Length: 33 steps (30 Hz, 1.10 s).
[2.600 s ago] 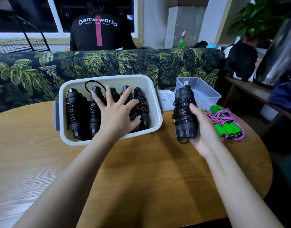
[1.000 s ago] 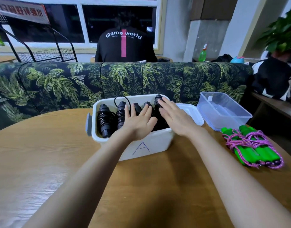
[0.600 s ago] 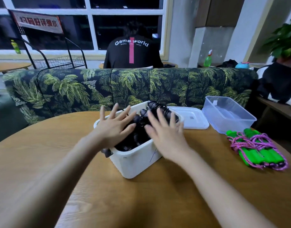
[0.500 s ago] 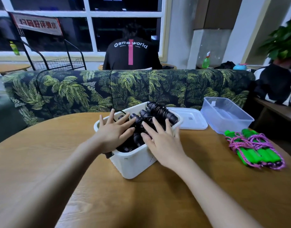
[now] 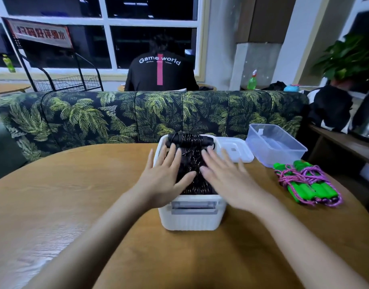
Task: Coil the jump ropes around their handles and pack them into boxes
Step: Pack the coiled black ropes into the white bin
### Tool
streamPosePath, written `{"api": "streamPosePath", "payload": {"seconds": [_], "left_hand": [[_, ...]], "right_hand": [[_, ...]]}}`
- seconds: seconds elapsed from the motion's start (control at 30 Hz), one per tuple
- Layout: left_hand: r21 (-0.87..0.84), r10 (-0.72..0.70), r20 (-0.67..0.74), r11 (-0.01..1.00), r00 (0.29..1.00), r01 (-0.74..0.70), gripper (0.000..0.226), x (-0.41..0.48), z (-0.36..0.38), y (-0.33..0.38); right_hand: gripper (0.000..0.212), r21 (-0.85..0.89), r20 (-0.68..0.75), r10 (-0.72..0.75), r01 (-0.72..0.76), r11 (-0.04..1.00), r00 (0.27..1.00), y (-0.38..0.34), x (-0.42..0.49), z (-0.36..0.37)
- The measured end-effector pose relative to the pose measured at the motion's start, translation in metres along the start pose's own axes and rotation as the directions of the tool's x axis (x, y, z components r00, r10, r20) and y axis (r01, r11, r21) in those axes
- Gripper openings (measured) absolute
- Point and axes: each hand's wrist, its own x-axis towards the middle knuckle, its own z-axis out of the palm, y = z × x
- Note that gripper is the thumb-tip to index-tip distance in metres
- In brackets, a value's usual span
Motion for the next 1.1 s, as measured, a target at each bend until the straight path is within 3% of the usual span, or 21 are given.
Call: {"api": "streamPosePath", "payload": {"seconds": [0.07,0.13,0.3,0.4,0.63,0.8,0.9,1.0,1.1], "left_hand": [[-0.018,0.007,0.113,1.000,0.994,-0.005,0.098,0.000,0.005,-0.004],[0.017,-0.009,0.125,1.000,0.992,0.007,0.084,0.000,0.007,-0.001],[0.127,-0.006,-0.009,0.992,1.000,0.008,0.106,-0.005,0.003,0.004],[0.176,0.030,-0.085,0.984,0.996,-0.015,0.103,-0.007,0.003,0.005],[-0.038,0.051,0.096,0.998,0.994,-0.048,0.122,0.005,0.022,-0.009],[-0.052,-0.041,0.122,0.997,0.992,0.048,0.071,0.001,0.008,0.000],[0.027,0.016,0.176,0.999,0.984,-0.021,0.088,0.002,0.010,-0.002],[-0.121,0.005,0.037,0.993,0.999,-0.001,0.070,0.001,0.015,-0.005],[-0.233,-0.054,-0.036,0.971,0.998,0.044,0.077,0.006,0.008,-0.008]], "right_hand": [[0.064,-0.042,0.084,-0.031,0.034,0.999,0.996,-0.008,-0.003,0.010],[0.066,-0.050,0.121,-0.023,0.029,0.998,0.992,-0.006,0.000,0.011],[0.066,-0.055,0.125,-0.029,0.036,0.998,0.992,-0.005,0.000,0.011],[0.065,-0.035,0.110,-0.022,0.026,0.999,0.994,-0.005,-0.001,0.012],[0.066,-0.019,0.108,-0.025,0.027,0.999,0.994,-0.005,-0.002,0.012],[0.061,0.009,0.107,-0.020,0.020,1.000,0.994,-0.004,0.001,0.014],[0.059,0.011,0.099,-0.026,0.025,1.000,0.995,-0.004,0.001,0.014],[0.059,0.063,0.039,-0.017,0.014,0.998,0.999,-0.004,-0.002,0.013],[0.068,0.072,-0.022,0.052,-0.051,0.996,0.998,0.001,0.010,0.009]]}}
